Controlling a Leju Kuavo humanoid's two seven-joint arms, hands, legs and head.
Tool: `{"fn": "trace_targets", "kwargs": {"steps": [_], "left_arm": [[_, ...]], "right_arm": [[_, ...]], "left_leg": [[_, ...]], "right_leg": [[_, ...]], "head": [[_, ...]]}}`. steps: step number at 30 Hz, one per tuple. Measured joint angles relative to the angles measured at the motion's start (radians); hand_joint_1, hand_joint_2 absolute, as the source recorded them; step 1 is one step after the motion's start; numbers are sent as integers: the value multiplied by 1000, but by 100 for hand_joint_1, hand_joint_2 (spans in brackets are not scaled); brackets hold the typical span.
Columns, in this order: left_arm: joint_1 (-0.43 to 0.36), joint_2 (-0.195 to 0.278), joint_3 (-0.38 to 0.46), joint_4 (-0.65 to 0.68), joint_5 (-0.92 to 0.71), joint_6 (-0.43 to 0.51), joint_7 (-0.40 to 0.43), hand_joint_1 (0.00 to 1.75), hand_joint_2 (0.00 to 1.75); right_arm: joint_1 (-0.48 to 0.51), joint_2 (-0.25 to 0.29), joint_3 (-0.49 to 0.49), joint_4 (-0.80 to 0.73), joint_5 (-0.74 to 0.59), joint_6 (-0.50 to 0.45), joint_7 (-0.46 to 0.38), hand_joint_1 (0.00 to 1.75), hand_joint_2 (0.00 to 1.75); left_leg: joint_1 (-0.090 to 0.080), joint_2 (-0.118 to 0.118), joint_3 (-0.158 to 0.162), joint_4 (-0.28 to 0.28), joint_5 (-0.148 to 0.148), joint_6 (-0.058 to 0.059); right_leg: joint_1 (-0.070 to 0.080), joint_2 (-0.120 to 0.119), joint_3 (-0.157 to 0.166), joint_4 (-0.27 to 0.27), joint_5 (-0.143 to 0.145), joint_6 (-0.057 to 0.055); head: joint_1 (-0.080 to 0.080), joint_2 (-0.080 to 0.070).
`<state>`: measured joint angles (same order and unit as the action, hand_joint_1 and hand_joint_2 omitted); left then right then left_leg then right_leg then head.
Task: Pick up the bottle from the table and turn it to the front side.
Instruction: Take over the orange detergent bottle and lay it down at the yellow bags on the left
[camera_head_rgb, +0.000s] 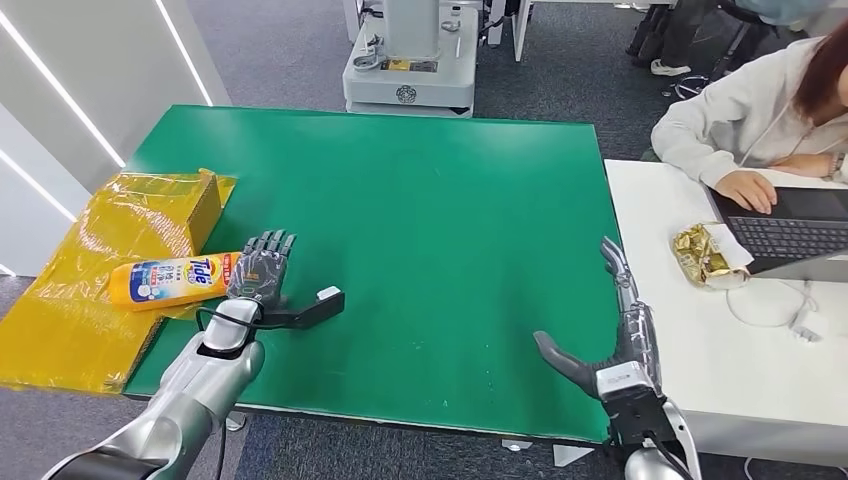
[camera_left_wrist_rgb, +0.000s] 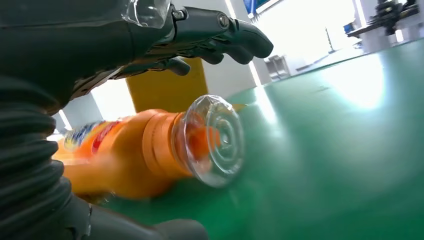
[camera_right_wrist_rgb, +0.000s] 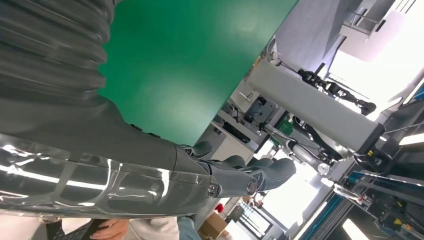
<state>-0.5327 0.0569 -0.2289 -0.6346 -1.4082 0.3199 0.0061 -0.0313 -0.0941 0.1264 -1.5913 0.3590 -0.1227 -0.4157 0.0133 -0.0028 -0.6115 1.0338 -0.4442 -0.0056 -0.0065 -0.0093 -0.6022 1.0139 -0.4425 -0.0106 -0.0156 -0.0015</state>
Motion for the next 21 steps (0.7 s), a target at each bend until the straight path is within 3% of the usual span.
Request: {"fn": "trace_targets", "kwargs": {"steps": [5,8,13,21], "left_arm": [[96,-43,28,-151,389,179,-281,0,175],[158,-65,29,-297,573,236,-377,0,175],[211,-79,29,-430,614,245,-392,0,175],[233,-82,29,-492,620,247,-396,0,175]], "right_arm": [[-5,0,16,25,-23,-4,-4,0,175],[-8,0,29,41,-32,-13,-7,0,175],[-14,0,43,58,-36,-14,-7,0,175],[-16,0,49,67,-36,-15,-7,0,175]], "left_leg": [[0,2,-1,0,0,0],[0,1,-1,0,-1,0],[0,1,-1,0,-1,0],[0,2,-1,0,-1,0]], "right_leg": [[0,2,-1,0,0,0],[0,2,-1,-1,0,0],[0,1,-2,-1,-1,1],[0,2,-2,0,-1,1]], "head": [[0,0],[0,0],[0,0],[0,0]]}}
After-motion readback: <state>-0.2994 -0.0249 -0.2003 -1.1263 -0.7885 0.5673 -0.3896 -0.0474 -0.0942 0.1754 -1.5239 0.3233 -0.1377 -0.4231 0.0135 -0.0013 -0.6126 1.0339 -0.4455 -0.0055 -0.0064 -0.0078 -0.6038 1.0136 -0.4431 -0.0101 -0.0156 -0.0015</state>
